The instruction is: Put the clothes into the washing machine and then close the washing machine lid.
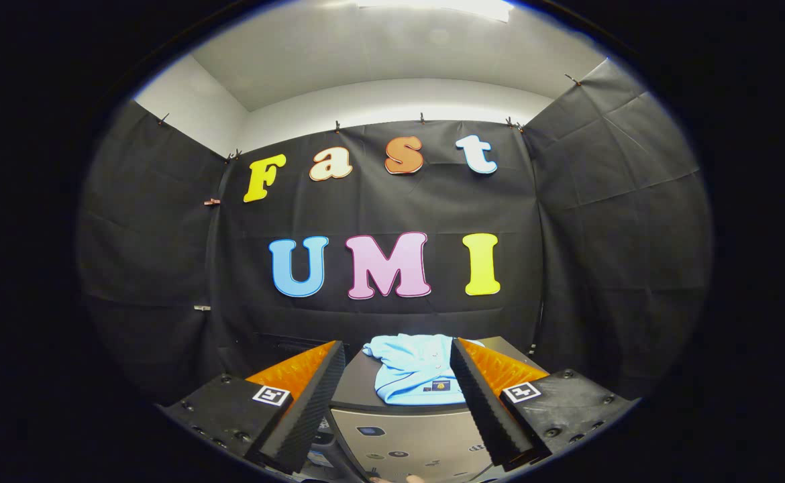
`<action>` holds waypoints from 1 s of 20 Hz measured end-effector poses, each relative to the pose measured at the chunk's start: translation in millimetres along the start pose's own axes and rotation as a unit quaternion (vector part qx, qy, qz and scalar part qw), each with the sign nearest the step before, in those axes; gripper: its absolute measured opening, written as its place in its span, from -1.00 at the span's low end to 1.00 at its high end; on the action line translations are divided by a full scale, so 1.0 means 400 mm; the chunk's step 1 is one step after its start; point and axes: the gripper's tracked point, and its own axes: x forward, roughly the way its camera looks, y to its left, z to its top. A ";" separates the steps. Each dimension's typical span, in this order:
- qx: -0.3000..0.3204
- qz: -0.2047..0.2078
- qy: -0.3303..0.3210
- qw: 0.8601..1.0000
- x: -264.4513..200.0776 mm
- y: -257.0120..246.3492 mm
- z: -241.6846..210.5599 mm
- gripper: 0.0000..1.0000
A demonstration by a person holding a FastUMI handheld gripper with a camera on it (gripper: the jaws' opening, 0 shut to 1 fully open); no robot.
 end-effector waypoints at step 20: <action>-0.011 -0.023 -0.002 1.000 0.038 -0.041 -0.008 0.98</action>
